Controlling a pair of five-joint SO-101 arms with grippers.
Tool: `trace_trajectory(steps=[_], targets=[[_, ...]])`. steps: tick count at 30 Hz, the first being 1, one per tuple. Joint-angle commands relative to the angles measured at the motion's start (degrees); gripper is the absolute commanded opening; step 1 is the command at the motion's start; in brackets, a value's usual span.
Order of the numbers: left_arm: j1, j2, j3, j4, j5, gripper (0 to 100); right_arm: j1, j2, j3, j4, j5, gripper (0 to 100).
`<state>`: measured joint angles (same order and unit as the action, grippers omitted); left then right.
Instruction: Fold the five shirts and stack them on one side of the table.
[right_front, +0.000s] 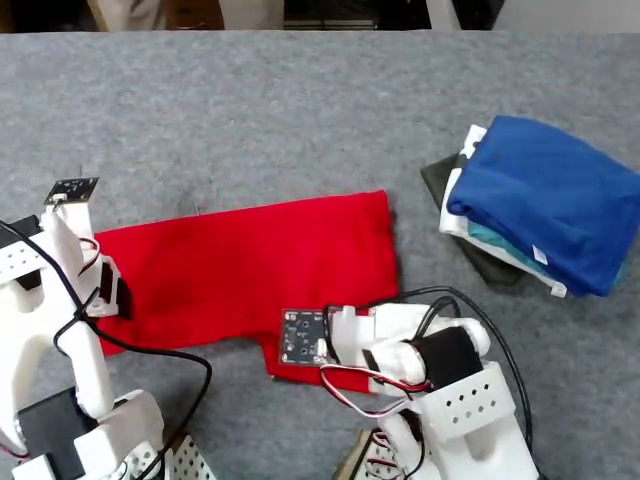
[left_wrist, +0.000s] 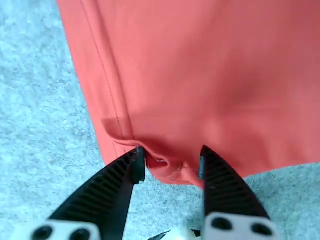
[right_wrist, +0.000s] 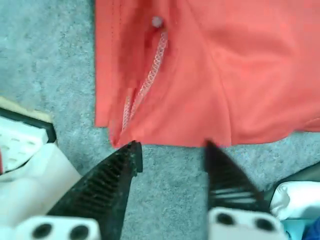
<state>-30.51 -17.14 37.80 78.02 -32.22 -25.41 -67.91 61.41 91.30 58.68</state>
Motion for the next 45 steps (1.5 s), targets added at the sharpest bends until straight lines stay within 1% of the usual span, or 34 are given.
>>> trace_trajectory(steps=[1, 4, 6, 7, 8, 9, 11, 12, 13, 14, 15, 17, 18, 21, 27, 29, 31, 34, 36, 38, 41, 45], targets=[[-0.62, -1.71, -2.9, 0.35, -0.09, 20, -0.66, -0.75, -2.24, 1.58, 1.23, 30.0], [-0.62, -1.71, -6.07, 0.35, -0.09, 20, -0.4, -0.75, -5.93, 3.34, 1.23, 29.9], [-1.23, -1.71, -9.76, 1.67, 0.7, 20, 2.24, -0.75, -9.19, 2.99, 1.41, 29.8], [-1.32, -1.63, -12.75, 2.99, 2.73, 19, 3.91, -0.4, -10.95, 2.11, 1.41, 28.1], [-1.23, -1.19, -16.09, 4.4, 5.63, 17, 5.41, -0.22, -12.35, 0.44, 1.41, 24.5], [-1.23, -0.92, -18.9, 5.01, 8.79, 12, 6.64, -0.22, -13.23, -1.67, 1.41, 18.4], [0.09, 0.84, -23.47, 5.19, 14.24, 1, 7.87, 0.4, -13.41, -6.86, 1.41, 3.1], [1.49, 2.51, -25.05, 5.19, 15.74, 2, 7.87, 1.45, -13.41, -9.05, 1.41, 0.0], [2.99, 4.7, -26.2, 5.19, 16.88, 5, 7.87, 3.21, -13.41, -11.16, 1.23, 3.4], [4.66, 7.43, -27.34, 5.19, 18.02, 4, 7.87, 5.58, -13.67, -12.92, 1.14, 5.9], [6.24, 10.51, -28.4, 5.19, 19.43, 2, 7.87, 8.22, -13.85, -15.3, 0.79, 5.9], [7.91, 17.27, -31.65, 5.01, 22.51, 2, 7.87, 14.46, -15.16, -20.4, -2.37, 2.0], [8.09, 20.97, -33.41, 4.66, 24.26, 2, 7.87, 17.89, -16.13, -22.77, -4.31, 0.1], [7.82, 31.16, -39.82, 4.57, 27.87, 2, 7.87, 28.44, -20.44, -28.13, -8.44, 0.3], [7.38, 47.78, -51.34, 4.84, 28.66, 2, 8.92, 51.74, -30.11, -37.8, -16.88, 0.4], [7.56, 52.18, -53.89, 4.84, 28.75, 2, 10.15, 59.21, -32.92, -40.62, -18.9, 0.4], [7.3, 55.6, -56.35, 4.48, 31.12, 2, 11.82, 66.33, -35.65, -43.6, -19.6, 0.4], [7.03, 59.21, -61.8, 4.57, 33.67, 2, 14.46, 76.7, -40.48, -48.97, -20.84, 0.4], [7.47, 60.7, -64.97, 4.66, 33.76, 2, 15.69, 83.74, -44.7, -52.31, -22.59, 0.4], [7.56, 61.67, -68.04, 4.48, 33.76, 2, 16.13, 89.89, -49.63, -53.27, -22.68, 0.4], [7.38, 62.9, -72.97, 4.57, 33.76, 2, 16.4, 93.41, -58.24, -47.3, -22.68, 0.4], [7.47, 64.92, -77.71, 4.84, 33.58, 2, 16.57, 94.73, -65.1, -41.58, -22.68, 0.4]])
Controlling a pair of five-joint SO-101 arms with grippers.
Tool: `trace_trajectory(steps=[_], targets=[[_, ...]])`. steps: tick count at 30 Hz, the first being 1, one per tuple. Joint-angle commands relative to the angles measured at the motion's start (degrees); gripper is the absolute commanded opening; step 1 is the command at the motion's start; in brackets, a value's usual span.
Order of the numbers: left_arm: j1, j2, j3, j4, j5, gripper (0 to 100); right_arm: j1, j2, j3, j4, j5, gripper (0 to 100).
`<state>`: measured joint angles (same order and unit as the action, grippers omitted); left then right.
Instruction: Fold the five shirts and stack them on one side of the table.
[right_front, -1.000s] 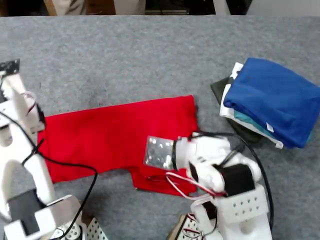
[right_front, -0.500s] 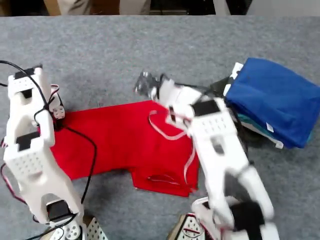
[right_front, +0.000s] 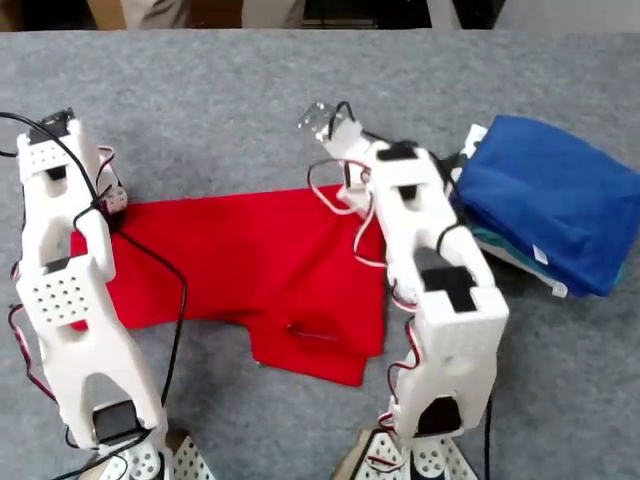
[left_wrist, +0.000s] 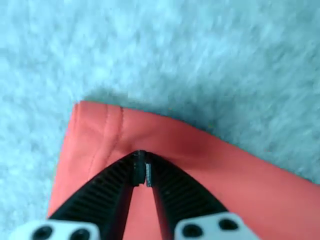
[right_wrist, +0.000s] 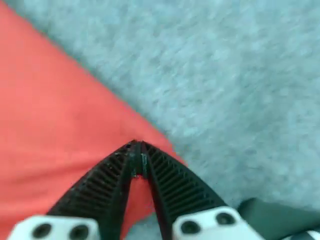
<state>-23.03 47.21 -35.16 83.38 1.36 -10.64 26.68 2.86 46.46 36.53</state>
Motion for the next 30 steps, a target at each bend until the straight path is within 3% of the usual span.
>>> trace_trajectory(steps=[1, 10, 20, 30], targets=[[0.09, 0.75, -5.27, -0.44, 0.0, 2, 1.71, -0.13, -7.78, 5.1, -0.53, 0.4], [0.35, 0.84, -10.64, 7.56, -5.36, 2, -0.13, -11.65, -6.9, 17.85, 4.13, 0.4], [-0.09, 0.84, -23.65, 17.49, -9.76, 2, -9.01, -40.22, 17.27, 19.52, 4.92, 0.4], [-2.99, -8.4, -11.96, 17.41, -13.8, 2, -23.78, -46.2, 32.13, 19.69, 1.76, 0.4]])
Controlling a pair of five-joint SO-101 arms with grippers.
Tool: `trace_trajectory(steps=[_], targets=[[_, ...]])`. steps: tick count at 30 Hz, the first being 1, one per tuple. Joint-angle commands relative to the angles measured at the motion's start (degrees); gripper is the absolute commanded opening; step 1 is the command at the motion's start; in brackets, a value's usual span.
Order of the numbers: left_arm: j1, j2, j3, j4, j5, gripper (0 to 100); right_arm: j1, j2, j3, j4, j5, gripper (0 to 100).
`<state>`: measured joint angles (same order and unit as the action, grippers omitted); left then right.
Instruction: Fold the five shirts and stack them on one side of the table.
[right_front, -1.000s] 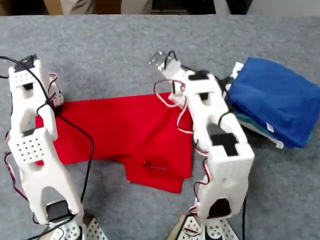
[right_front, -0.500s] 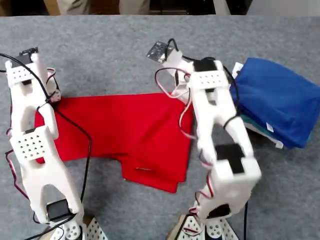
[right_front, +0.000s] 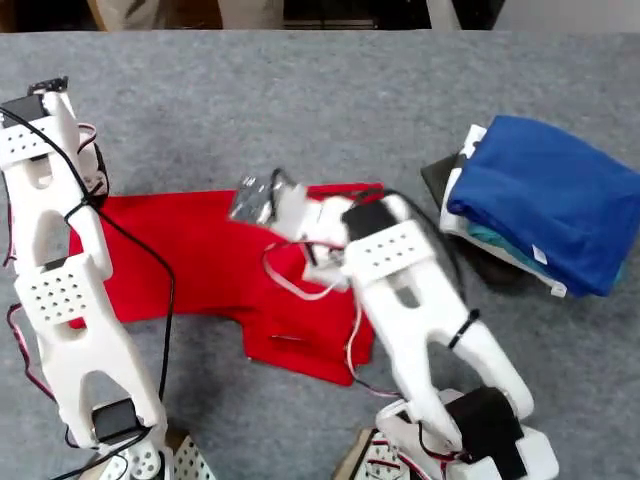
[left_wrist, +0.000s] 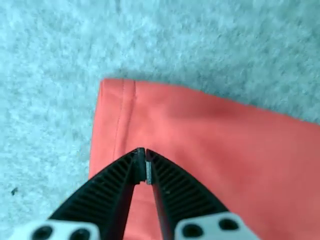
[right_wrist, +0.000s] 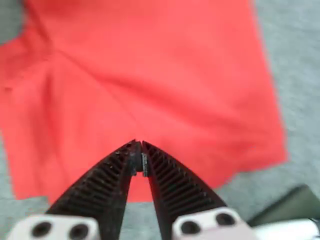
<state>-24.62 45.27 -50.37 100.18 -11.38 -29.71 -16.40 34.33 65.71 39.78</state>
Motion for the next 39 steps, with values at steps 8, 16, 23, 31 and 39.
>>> trace_trajectory(steps=[8, 16, 23, 31, 39], targets=[[-7.21, -22.64, 24.97, -4.48, -3.08, 2, -16.92, -2.77, 3.3, -0.88, -3.69, 0.4], [-15.12, -43.12, 70.77, -34.64, -5.27, 2, -17.19, 10.33, 2.59, -5.8, -3.69, 0.4], [-19.16, -49.89, 88.79, -54.33, 0.0, 2, -22.2, 16.75, -1.71, -3.25, -5.8, 0.4], [-19.16, -49.89, 88.79, -55.65, 0.18, 2, -25.98, 21.67, -5.49, -4.31, -6.95, 0.4], [-19.25, -49.89, 88.79, -55.65, 0.26, 2, -25.8, 24.48, -14.64, 5.01, -6.86, 0.9]])
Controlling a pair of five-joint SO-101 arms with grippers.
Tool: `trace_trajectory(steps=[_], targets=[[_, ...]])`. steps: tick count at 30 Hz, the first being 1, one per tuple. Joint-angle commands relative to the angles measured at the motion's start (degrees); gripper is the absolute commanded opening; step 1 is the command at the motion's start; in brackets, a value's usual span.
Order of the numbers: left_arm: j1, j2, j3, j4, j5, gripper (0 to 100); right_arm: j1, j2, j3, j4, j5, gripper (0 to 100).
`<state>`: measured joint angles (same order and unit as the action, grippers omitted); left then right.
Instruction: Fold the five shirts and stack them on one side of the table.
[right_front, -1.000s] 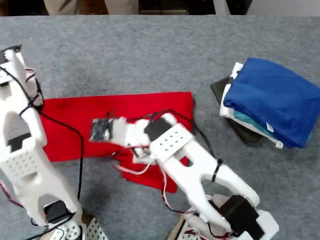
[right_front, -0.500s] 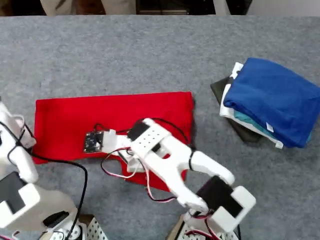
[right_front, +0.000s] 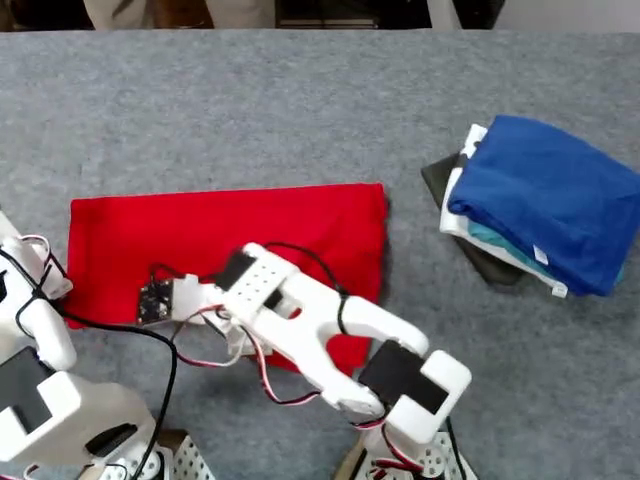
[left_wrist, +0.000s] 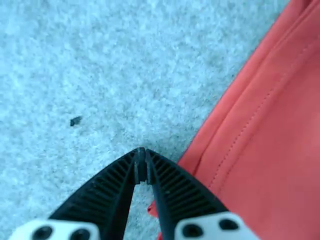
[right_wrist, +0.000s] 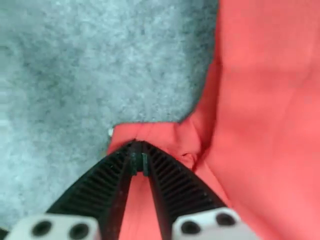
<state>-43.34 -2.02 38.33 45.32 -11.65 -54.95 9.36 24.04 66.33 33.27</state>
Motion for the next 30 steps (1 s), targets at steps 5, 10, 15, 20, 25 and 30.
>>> trace_trajectory(steps=[5, 10, 15, 20, 25, 30], targets=[[-0.53, -2.68, 0.09, -0.79, 1.32, 2, -0.48, -8.4, -2.77, 9.14, 0.0, 0.9], [-1.85, -2.59, -1.14, -0.79, 3.34, 2, -0.4, -13.93, 1.54, 9.05, 0.0, 8.9], [-2.29, -2.59, -1.32, -0.79, 4.66, 2, 0.75, -13.67, 5.14, 6.42, 1.14, 14.6], [-2.29, -2.59, -1.32, -0.79, 4.75, 2, 1.98, -9.27, 8.57, -0.97, 1.49, 14.8], [-2.2, -2.59, -1.32, -0.79, 4.75, 2, 2.33, -5.14, 8.48, -3.08, 1.58, 14.6], [-2.2, -2.59, -1.32, -0.79, 4.75, 2, 2.33, -3.65, 8.57, -4.13, 1.49, 14.2]])
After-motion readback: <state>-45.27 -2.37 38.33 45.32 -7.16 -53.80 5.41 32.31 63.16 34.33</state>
